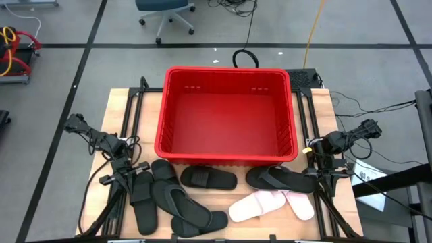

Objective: Pick and place slides into bin

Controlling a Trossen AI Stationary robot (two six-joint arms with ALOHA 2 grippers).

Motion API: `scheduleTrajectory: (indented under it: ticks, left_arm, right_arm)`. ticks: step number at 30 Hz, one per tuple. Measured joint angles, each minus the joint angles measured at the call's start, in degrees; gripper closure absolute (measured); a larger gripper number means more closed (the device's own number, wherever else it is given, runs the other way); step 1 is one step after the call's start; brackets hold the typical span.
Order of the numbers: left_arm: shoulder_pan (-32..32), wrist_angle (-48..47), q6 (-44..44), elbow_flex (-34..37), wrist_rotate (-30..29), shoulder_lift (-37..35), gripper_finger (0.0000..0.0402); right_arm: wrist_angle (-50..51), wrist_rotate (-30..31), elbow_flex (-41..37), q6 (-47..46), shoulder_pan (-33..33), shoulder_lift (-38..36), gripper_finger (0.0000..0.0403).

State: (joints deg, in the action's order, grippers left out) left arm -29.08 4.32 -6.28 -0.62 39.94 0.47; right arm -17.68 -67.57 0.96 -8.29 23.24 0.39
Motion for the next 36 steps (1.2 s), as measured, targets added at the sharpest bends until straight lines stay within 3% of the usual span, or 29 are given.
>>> scheduleTrajectory:
  ticks: [27,36]
  left_arm:
    - [0.02,-0.01,0.0,0.0,-0.01,0.0,0.0378]
    - [0.01,-0.01,0.0,0.0,-0.01,0.0,0.0378]
  right_arm:
    - [-0.95,0.42,0.0,-2.59,0.02,0.01,0.0403]
    - [-2.1,14.2,0.01,2.91,0.04,0.01,0.0403]
